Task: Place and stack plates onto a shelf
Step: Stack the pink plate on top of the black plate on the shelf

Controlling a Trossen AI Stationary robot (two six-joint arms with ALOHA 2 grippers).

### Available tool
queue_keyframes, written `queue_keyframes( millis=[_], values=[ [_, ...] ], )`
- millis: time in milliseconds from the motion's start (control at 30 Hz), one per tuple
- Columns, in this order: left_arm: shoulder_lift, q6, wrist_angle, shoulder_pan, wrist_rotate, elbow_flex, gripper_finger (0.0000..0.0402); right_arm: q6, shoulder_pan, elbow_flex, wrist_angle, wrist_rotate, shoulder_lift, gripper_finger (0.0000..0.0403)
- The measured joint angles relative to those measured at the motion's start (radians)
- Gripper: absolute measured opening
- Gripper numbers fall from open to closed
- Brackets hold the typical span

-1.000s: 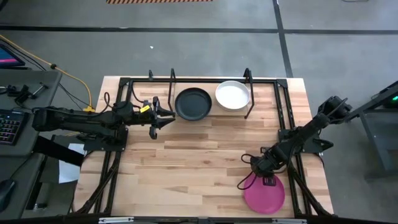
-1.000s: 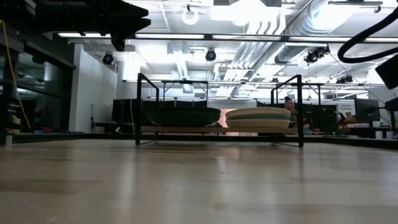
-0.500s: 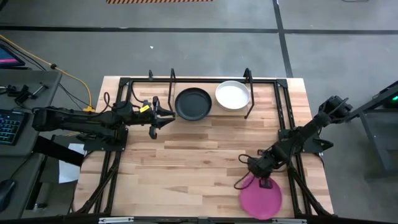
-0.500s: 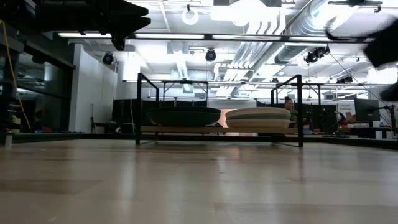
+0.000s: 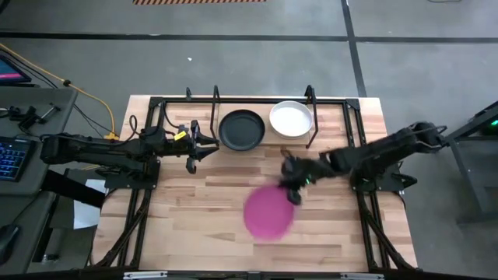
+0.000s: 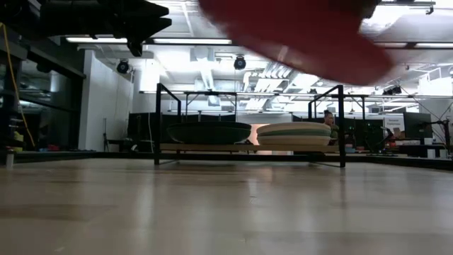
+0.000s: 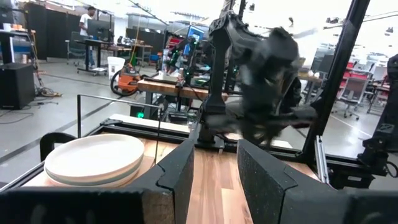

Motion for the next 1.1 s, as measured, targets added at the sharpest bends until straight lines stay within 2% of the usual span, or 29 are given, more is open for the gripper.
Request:
queue_keyframes(
  millis=[133, 200, 333, 500, 733, 900, 1100],
  values=[
    [0.000, 0.013, 0.000, 0.000, 0.000, 0.000, 0.0113, 0.026, -0.171, 0.055, 0.000, 0.143, 0.000, 0.0000],
    [0.000, 0.024, 0.003, 0.000, 0.000, 0.000, 0.0113, 0.039, -0.264, 0.084, 0.007, 0.170, 0.000, 0.0000],
    [0.000, 0.025, 0.006, 0.000, 0.000, 0.000, 0.0113, 0.040, -0.431, 0.130, 0.018, 0.163, 0.008, 0.0000],
    [0.000, 0.026, 0.009, 0.000, 0.000, 0.000, 0.0113, 0.074, -0.578, 0.165, 0.037, 0.072, 0.062, 0.0000],
    [0.000, 0.026, 0.032, 0.000, -0.003, 0.000, 0.0113, 0.076, -0.648, 0.271, 0.061, -0.056, 0.255, 0.0000],
    [0.000, 0.026, 0.027, 0.000, -0.003, 0.000, 0.0113, 0.031, -0.668, 0.387, -0.004, -0.084, 0.380, 0.0000],
    [0.000, 0.026, -0.016, 0.000, -0.002, 0.000, 0.0113, 0.003, -0.688, 0.468, -0.077, -0.086, 0.447, 0.0000]
  ],
)
